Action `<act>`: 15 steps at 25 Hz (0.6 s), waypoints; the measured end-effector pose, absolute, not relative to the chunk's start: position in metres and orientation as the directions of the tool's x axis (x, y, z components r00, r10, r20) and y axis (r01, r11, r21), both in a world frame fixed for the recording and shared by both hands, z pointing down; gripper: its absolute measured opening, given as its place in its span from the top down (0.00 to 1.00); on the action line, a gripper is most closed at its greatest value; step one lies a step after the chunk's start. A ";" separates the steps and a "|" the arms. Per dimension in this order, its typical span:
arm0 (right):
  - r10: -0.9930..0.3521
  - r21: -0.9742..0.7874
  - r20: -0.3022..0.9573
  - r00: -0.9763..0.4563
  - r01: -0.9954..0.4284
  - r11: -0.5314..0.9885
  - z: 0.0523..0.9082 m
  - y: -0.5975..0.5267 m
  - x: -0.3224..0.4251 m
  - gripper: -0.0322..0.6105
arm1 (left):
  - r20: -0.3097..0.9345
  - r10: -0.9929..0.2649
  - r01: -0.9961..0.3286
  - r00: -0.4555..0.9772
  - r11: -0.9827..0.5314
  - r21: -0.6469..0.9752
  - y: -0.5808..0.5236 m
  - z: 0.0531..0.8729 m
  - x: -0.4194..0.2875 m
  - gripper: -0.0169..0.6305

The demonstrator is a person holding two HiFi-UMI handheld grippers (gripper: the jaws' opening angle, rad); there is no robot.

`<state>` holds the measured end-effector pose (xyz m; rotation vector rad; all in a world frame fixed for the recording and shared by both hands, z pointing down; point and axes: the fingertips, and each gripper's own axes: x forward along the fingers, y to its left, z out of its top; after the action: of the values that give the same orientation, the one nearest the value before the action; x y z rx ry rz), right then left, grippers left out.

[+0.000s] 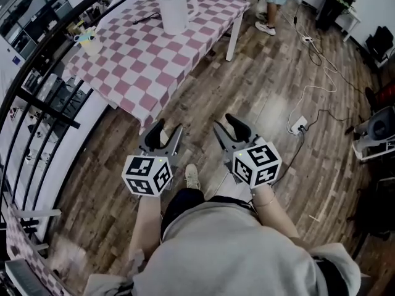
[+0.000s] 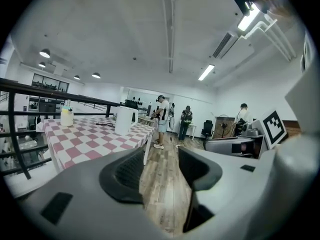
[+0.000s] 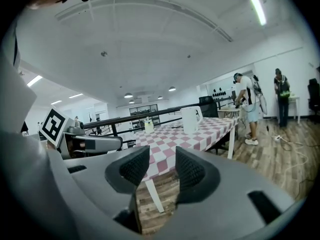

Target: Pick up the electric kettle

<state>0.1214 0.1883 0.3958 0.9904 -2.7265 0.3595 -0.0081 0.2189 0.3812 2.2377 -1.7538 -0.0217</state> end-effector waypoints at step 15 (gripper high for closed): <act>-0.683 -0.194 0.235 -0.691 -0.722 0.664 0.382 0.095 0.062 0.71 | 0.164 -0.933 -0.932 0.321 -0.280 0.232 0.122 0.380 -0.086 0.62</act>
<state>0.0619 0.0952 0.3818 1.1621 -2.7347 0.4107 -0.0857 0.1224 0.3798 2.3069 -1.6797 -0.0050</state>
